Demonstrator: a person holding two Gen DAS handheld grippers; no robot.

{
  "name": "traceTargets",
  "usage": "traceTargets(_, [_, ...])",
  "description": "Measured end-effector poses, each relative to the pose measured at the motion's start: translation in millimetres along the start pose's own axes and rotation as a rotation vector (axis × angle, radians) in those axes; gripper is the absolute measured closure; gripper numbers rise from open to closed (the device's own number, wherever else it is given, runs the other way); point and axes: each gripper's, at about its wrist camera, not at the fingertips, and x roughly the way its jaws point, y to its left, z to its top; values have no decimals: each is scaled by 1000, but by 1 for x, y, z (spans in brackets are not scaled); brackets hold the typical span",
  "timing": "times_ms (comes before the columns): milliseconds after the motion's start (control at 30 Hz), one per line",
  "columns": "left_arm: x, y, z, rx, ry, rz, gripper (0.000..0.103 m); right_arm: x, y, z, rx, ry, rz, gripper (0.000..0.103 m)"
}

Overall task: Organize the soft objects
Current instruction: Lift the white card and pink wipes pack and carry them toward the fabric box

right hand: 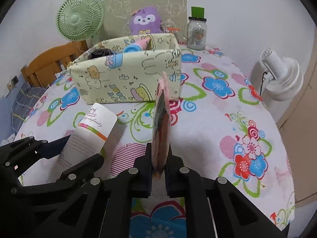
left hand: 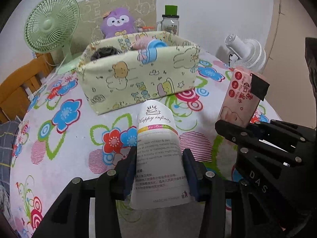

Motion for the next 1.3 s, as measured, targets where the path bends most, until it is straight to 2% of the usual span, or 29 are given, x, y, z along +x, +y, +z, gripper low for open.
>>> traceTargets(933, [-90,-8,28,31,-169,61,56,-94,19,35,-30,-169,-67,91])
traceTargets(1300, [-120,-5,45,32,-236,79,56,-122,24,56,-41,-229,-66,91])
